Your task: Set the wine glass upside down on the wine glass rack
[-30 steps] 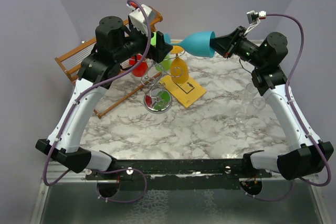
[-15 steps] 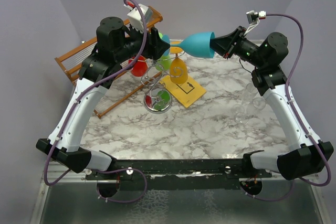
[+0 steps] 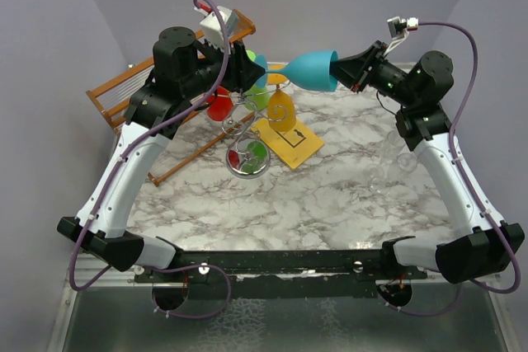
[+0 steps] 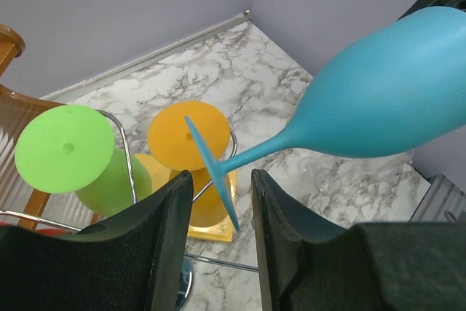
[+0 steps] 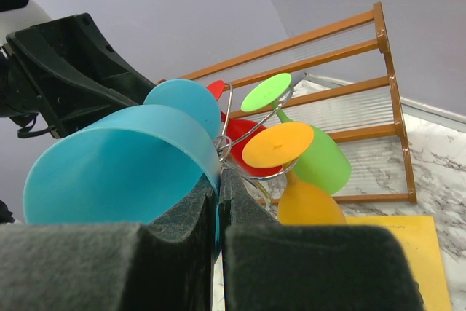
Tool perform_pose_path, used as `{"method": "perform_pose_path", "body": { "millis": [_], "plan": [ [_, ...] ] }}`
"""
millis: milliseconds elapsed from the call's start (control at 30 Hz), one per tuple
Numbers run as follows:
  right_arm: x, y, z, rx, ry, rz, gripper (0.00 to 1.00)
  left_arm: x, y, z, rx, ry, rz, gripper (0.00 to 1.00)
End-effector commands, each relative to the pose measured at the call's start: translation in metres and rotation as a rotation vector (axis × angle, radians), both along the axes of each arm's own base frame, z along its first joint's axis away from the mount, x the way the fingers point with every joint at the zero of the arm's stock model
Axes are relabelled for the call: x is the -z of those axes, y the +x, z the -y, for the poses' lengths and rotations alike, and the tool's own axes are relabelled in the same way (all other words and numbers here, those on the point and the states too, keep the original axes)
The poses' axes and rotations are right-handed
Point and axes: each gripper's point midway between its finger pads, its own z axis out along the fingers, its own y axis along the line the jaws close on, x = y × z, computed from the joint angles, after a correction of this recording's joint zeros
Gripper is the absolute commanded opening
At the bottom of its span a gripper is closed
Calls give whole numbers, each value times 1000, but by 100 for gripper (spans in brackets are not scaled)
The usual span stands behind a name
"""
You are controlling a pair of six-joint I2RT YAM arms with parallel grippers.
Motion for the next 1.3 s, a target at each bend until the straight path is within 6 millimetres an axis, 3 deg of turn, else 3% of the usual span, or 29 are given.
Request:
{"method": "perform_pose_path", "body": {
  "millis": [0, 167, 300, 367, 533, 600, 733, 900, 1133, 1267],
  "plan": [
    [-19, -14, 2, -17, 0, 78, 1, 1, 2, 4, 11, -26, -19, 41],
    [-20, -15, 1, -22, 1, 83, 1, 3, 3, 6, 18, -28, -27, 42],
    [-21, -17, 1, -23, -1, 88, 1, 3, 3, 7, 25, -30, -28, 37],
    [-23, -19, 0, -38, 2, 93, 1, 4, 2, 8, 35, -30, -28, 30],
    [-24, -28, -3, -85, 0, 109, 8, -12, -4, 7, 61, -23, 32, 0],
    [-23, -28, -3, -86, -2, 114, 12, -19, -4, 3, 46, -11, 61, 0],
    [-19, -29, -5, -103, -10, 126, 24, -33, -3, -8, 4, 14, 122, 0],
    [-21, -39, -7, -140, -64, 203, 56, -55, -1, -29, -83, 48, 198, 0],
    [-21, -46, 1, -115, -251, 355, 89, -95, -4, -75, -266, 158, 365, 0],
    [-28, -43, 10, -41, -290, 377, 97, -114, -12, -98, -334, 227, 447, 0]
  ]
}}
